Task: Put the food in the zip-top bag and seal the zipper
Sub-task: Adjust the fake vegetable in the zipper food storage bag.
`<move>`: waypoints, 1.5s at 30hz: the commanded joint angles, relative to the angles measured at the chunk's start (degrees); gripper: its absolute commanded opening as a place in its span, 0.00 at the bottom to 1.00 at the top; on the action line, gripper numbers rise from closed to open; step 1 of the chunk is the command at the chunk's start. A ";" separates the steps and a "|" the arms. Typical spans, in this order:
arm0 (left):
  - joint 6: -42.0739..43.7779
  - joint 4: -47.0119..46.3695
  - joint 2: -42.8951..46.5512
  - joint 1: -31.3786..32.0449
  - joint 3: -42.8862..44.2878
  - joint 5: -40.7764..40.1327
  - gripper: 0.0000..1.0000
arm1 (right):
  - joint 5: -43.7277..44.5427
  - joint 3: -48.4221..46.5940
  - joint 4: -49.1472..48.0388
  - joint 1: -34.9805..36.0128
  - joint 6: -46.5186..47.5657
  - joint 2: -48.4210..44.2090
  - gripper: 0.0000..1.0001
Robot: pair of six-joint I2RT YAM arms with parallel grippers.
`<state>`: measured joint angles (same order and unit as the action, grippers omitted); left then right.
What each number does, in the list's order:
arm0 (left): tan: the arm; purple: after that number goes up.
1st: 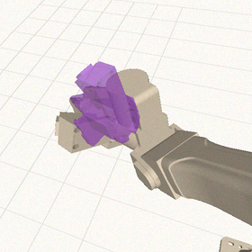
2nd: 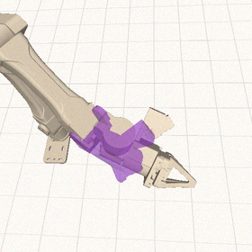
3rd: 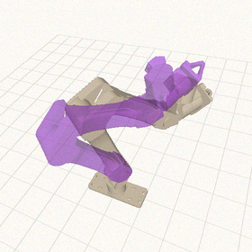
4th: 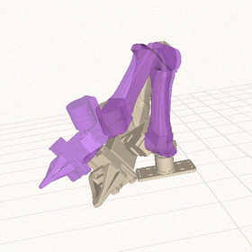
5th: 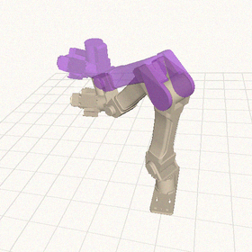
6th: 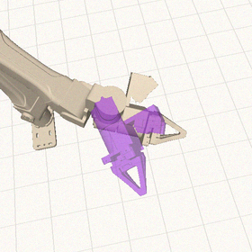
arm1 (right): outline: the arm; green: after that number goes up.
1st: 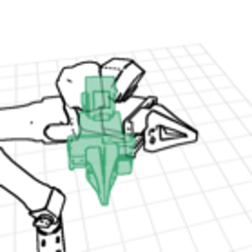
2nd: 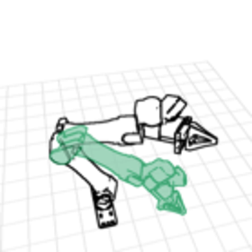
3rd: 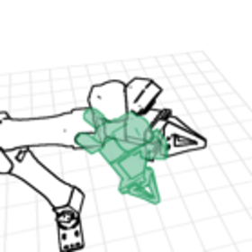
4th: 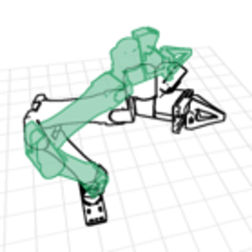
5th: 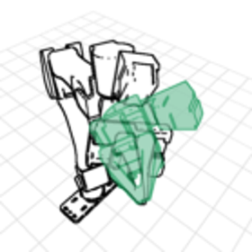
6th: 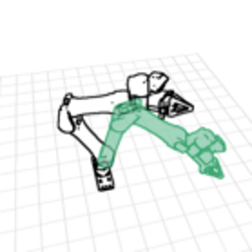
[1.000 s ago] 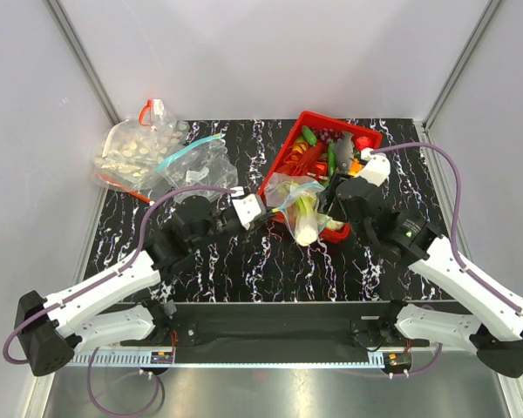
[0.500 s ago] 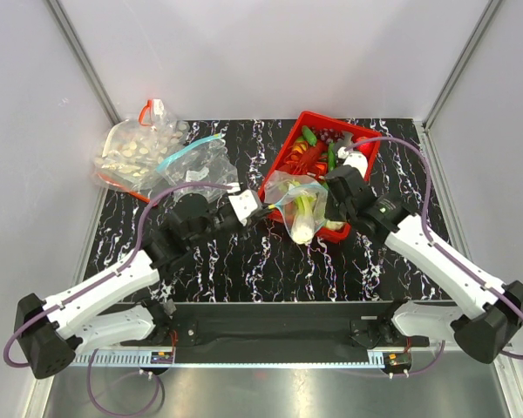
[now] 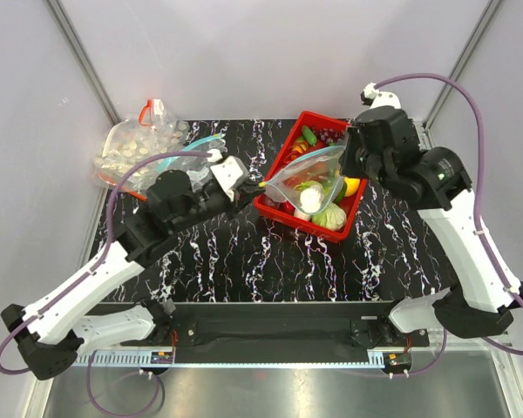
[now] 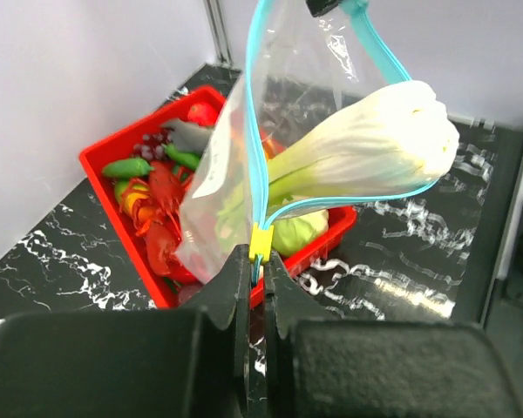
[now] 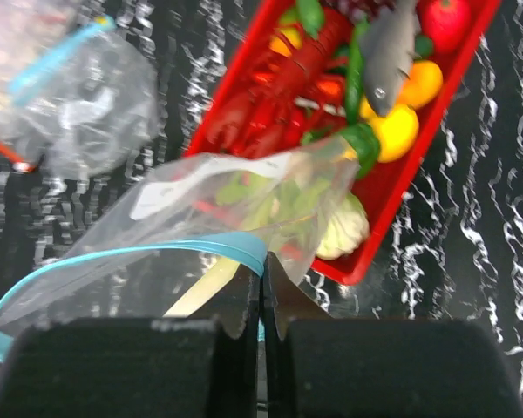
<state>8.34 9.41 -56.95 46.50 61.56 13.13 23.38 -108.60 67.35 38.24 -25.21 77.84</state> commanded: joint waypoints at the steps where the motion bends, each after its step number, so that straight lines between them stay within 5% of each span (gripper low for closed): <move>1: -4.81 8.42 1.40 -0.27 6.81 -3.54 0.00 | -7.08 -7.94 11.40 -0.36 2.62 4.06 0.01; 9: -15.17 19.58 8.95 -0.36 10.16 -10.93 0.09 | -28.73 -2.60 6.57 0.08 3.50 2.41 0.00; 19: -22.05 23.29 11.33 -2.55 5.69 -2.33 0.08 | -27.16 9.44 6.04 0.08 2.36 0.90 0.08; 23: -22.75 16.98 10.20 -8.17 -0.55 5.76 0.06 | -27.24 12.79 2.00 0.08 2.36 0.47 0.20; 28: -21.87 11.17 10.36 -9.32 -6.09 8.14 0.00 | -26.11 15.16 -0.73 0.08 2.36 -1.72 0.53; 37: -20.12 5.18 13.27 -9.50 -13.75 6.91 0.00 | -32.69 21.22 -5.48 -0.01 1.66 -5.51 0.58; 45: -20.91 5.62 13.27 -9.41 -12.78 6.83 0.00 | -35.85 29.04 -9.87 -0.01 -0.62 -7.87 0.76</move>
<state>-12.49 18.37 -44.23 37.39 47.37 19.14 -8.93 -81.49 61.19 38.24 -24.58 72.20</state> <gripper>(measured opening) 0.094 0.738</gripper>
